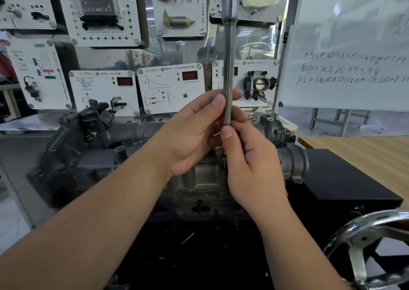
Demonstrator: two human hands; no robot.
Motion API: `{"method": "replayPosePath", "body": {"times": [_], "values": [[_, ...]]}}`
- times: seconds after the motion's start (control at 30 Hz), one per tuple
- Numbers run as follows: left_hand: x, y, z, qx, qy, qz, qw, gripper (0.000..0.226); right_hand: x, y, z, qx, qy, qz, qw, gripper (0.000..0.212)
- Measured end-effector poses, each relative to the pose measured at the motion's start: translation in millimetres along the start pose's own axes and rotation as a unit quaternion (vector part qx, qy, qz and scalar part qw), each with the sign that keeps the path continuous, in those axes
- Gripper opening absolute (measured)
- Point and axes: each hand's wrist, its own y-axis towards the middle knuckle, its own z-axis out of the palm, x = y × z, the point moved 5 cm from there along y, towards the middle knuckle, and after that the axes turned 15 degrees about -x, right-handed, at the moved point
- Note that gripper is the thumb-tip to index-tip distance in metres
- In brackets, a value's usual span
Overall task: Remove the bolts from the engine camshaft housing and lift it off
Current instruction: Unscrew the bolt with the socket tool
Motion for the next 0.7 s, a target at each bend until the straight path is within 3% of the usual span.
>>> {"method": "replayPosePath", "body": {"times": [0.23, 0.37, 0.47, 0.57, 0.63, 0.7], "values": [[2.0, 0.0, -1.5, -0.019, -0.002, -0.013, 1.0, 0.025, -4.4, -1.0, 2.2, 0.004, -0.04, 0.006, 0.999, 0.05], [1.4, 0.5, -2.9, -0.018, -0.021, 0.009, 1.0, 0.003, -6.4, -0.3, 2.2, 0.006, -0.035, 0.008, 0.999, 0.038], [-0.6, 0.8, -1.5, -0.005, -0.033, 0.018, 0.999, 0.016, -6.1, 1.1, -0.8, 0.003, -0.034, -0.009, 0.999, 0.035], [-1.0, 0.6, -0.8, -0.002, -0.019, 0.01, 1.0, 0.01, -2.6, 1.1, -1.1, 0.018, -0.052, -0.015, 0.998, 0.03], [1.1, 0.0, -0.3, -0.002, 0.003, -0.003, 1.0, 0.031, -3.4, 1.1, 0.6, 0.029, -0.063, -0.002, 0.998, 0.036], [1.0, -0.7, 1.3, -0.004, 0.02, -0.012, 1.0, 0.03, -4.1, 1.1, 1.8, 0.035, -0.068, 0.001, 0.997, 0.044]]}}
